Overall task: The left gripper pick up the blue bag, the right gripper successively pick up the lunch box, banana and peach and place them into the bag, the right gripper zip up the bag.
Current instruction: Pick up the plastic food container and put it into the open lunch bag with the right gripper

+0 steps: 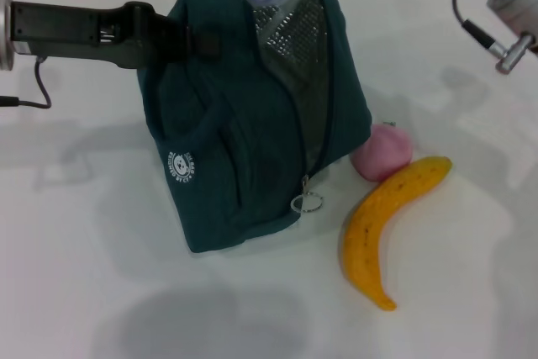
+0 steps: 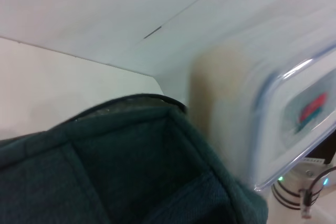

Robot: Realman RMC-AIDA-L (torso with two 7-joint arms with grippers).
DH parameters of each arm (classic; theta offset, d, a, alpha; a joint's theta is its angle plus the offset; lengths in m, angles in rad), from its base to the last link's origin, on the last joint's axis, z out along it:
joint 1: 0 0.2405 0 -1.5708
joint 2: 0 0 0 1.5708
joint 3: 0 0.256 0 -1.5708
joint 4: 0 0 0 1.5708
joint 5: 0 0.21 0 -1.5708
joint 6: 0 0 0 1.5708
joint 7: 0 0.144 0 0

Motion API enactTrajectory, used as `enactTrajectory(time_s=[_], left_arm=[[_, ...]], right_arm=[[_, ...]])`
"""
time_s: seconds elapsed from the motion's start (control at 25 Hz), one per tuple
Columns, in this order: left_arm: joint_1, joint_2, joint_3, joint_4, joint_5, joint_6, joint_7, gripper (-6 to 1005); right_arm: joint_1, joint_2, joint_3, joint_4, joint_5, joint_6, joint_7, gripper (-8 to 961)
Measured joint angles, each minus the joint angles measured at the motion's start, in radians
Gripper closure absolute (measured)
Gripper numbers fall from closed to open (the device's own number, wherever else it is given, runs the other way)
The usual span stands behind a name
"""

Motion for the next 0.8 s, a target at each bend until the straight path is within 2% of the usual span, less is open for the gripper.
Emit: enactTrajectory(time_s=[0.16,0.52,0.8], left_arm=[[0.0,-0.003,0.0,0.0,-0.001,0.0,0.0,961],[0.0,-0.007,-0.002,0.0,-0.003,0.002,-0.004,961],[-0.008,-0.009,0.0,0.0,-0.005,0.002,-0.001,962]], right_arm=[[-0.023,0.0,0.005,0.027,-0.068,0.017,-0.022,859],[-0.081,0.0,0.002,0.021,-0.117,0.042,-0.037,859],[-0.069,0.0,0.001,0.019,-0.21,0.105,-0.04,858]])
